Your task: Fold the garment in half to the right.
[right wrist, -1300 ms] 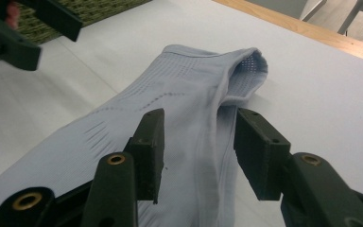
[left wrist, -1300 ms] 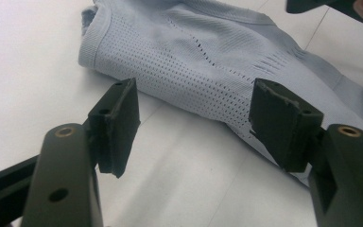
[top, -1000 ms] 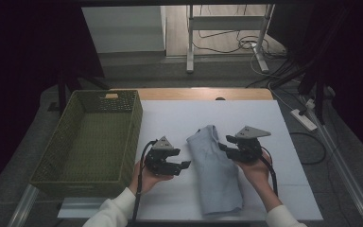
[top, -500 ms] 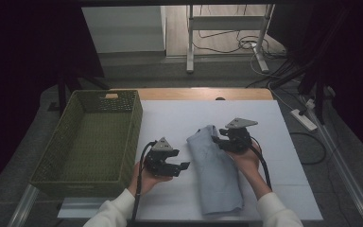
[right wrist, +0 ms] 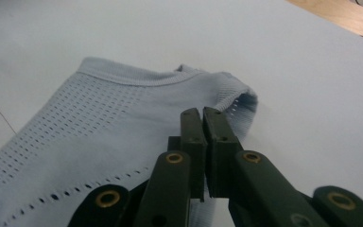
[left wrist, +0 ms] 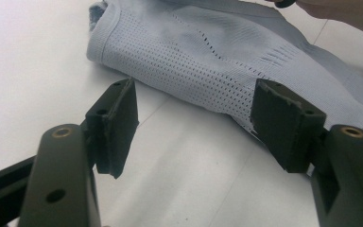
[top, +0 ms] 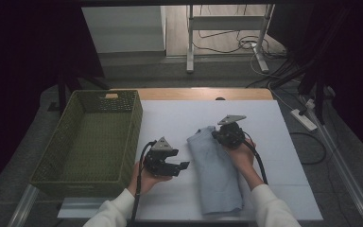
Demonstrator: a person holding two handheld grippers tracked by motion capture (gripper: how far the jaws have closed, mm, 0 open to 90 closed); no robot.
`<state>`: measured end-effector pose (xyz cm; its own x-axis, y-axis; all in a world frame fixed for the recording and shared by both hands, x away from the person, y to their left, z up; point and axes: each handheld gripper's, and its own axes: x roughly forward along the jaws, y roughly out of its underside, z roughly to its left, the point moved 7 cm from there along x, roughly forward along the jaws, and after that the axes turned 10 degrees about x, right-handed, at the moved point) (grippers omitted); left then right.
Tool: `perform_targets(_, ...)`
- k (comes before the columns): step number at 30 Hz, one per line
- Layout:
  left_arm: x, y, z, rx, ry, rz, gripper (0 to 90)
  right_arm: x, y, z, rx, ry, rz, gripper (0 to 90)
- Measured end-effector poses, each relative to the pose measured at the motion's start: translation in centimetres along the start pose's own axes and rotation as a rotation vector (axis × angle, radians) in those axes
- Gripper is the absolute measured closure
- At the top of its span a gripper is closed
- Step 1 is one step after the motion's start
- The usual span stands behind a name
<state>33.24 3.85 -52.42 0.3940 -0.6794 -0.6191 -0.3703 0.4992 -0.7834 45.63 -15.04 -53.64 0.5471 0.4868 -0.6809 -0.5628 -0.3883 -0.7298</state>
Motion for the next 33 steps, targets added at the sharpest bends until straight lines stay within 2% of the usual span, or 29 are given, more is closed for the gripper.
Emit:
perform_targets(5,-0.1,-0.1,-0.2,0.008,-0.001,-0.002,33.1,-0.5,0.3,-1.1,-0.007,0.021,0.002,88.0)
perform_targets(9,-0.2,-0.1,-0.2,0.006,-0.001,-0.003,33.0,-0.1,1.2,-2.5,0.042,0.033,0.016,87.9)
perform_targets(11,-0.1,-0.1,-0.2,0.005,0.000,-0.001,33.0,0.3,1.7,-2.7,0.054,0.030,0.029,87.7)
perform_targets(15,0.0,-0.1,-0.2,0.007,0.002,0.002,32.9,1.2,2.1,-2.5,0.042,0.031,0.045,87.6)
perform_targets(24,0.2,0.0,-0.4,0.015,0.005,0.010,32.3,1.9,1.9,-1.9,0.012,0.024,0.020,86.7)
perform_targets(25,0.2,0.0,-0.4,0.014,0.005,0.010,32.3,1.9,1.9,-2.0,0.010,0.031,0.020,84.7)
perform_targets(28,0.2,0.0,-0.4,0.011,0.004,0.011,32.2,1.8,1.8,-2.4,0.015,0.067,0.008,71.1)
perform_targets(33,0.2,0.0,-0.3,0.009,0.003,0.010,32.2,1.9,1.6,-3.2,0.061,0.058,-0.007,61.3)
